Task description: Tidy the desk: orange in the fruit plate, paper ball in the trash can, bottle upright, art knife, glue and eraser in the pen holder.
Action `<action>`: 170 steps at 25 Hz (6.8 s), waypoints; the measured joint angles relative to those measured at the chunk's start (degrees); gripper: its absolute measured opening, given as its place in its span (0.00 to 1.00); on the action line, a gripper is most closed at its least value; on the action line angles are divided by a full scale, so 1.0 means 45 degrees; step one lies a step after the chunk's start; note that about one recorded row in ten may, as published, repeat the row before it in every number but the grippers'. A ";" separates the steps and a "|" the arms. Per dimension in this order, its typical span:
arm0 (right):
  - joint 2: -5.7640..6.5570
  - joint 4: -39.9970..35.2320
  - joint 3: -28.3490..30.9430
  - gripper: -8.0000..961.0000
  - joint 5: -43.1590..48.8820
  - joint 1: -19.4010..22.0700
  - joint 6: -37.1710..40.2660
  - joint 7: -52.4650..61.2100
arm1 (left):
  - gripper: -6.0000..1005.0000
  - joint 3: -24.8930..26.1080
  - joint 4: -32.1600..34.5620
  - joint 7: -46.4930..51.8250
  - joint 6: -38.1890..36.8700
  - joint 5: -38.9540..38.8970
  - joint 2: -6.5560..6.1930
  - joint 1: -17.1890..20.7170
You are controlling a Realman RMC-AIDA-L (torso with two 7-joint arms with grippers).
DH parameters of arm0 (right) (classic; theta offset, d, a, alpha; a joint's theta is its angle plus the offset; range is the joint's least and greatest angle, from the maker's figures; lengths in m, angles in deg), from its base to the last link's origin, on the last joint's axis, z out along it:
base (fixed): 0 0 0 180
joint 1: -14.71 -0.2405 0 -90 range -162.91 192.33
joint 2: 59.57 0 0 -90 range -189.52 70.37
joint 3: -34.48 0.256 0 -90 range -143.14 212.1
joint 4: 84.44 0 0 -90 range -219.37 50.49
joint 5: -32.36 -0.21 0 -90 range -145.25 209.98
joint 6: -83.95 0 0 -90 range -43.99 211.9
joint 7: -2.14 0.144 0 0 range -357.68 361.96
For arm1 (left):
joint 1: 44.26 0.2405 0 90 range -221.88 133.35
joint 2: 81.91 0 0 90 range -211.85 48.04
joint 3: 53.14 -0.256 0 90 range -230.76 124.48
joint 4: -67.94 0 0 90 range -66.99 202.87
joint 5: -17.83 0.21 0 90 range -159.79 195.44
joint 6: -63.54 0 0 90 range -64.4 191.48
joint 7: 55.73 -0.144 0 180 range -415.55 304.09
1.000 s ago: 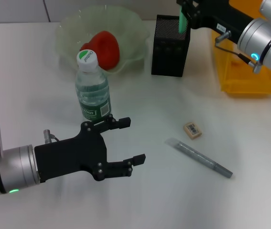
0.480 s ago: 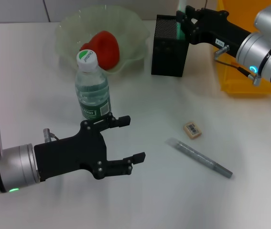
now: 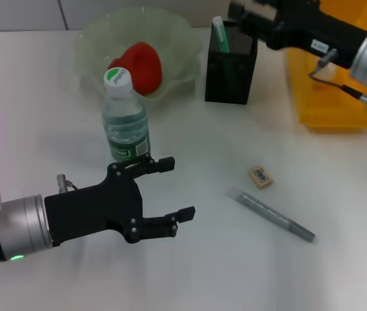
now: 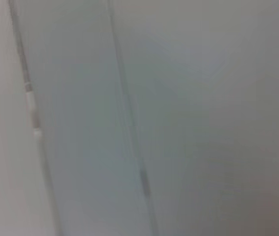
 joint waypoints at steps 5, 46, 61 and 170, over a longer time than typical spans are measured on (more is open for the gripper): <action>-0.0058 -0.5687 0.0318 0.76 0.8966 0.0543 0.1904 0.9519 | 0.86 -0.0002 0.0000 0.0068 -0.0041 0.0000 -0.0031 0.0027; -0.0102 -0.2696 -0.3401 0.80 1.8465 -0.4373 0.5150 0.7418 | 0.86 -0.0001 -0.0013 0.0138 -0.0096 0.0021 -0.0031 0.0125; -0.0105 -0.1934 -0.3586 0.57 1.8450 -0.4838 0.5130 0.7861 | 0.86 -0.0001 -0.0009 0.0136 -0.0115 0.0020 -0.0031 0.0110; -0.0061 -0.2839 -0.1184 0.41 1.8007 -0.4591 -0.1016 1.2458 | 0.86 0.0082 -0.0016 0.0046 -0.0168 0.0022 -0.0043 0.0191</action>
